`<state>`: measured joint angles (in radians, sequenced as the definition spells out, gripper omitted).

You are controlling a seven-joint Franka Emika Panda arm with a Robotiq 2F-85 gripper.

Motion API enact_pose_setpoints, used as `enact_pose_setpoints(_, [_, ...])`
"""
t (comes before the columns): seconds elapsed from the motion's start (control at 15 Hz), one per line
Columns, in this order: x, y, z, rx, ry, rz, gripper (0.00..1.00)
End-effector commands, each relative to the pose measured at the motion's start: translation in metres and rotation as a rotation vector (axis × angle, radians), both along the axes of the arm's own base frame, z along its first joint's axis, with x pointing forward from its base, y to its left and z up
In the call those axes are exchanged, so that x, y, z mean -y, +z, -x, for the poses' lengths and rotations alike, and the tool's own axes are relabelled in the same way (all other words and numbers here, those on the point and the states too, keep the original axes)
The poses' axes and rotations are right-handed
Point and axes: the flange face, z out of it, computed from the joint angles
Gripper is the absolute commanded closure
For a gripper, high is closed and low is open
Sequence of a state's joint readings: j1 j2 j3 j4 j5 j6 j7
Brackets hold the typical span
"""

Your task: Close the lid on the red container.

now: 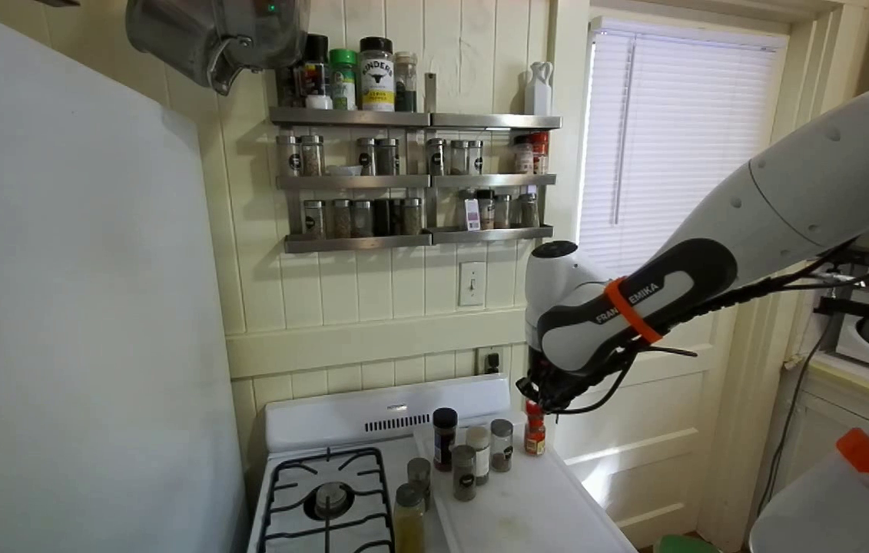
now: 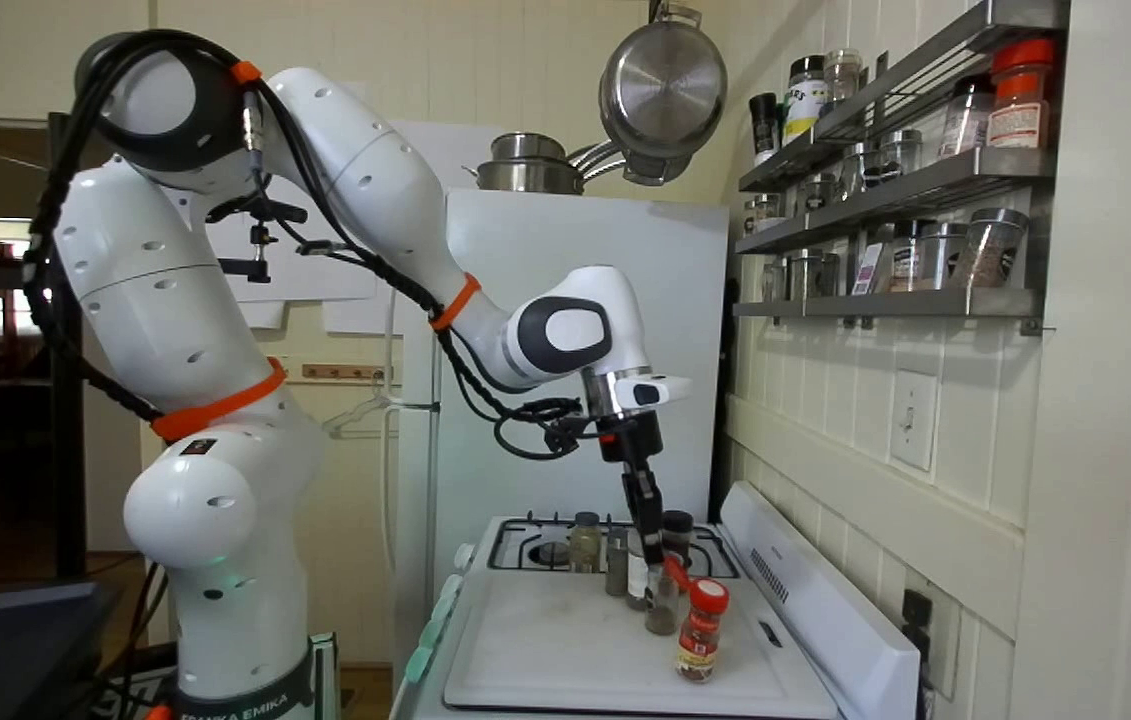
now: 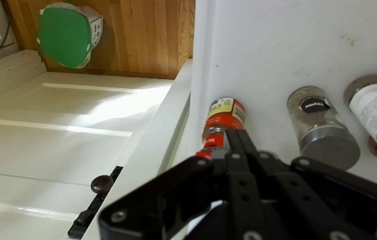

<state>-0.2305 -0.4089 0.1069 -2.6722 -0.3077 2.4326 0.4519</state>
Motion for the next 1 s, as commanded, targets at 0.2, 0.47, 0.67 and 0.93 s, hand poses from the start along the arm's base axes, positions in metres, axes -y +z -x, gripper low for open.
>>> enact_pose_setpoints(0.2, [-0.005,-0.004,-0.006,-0.008,0.004,0.008,1.00])
enact_pose_setpoints(0.47, [-0.007,-0.006,-0.007,-0.017,0.009,0.008,1.00])
enact_pose_setpoints(0.67, [-0.014,-0.008,-0.009,-0.025,0.032,0.012,1.00])
enact_pose_setpoints(0.93, [-0.030,-0.005,-0.013,-0.014,0.066,0.005,1.00])
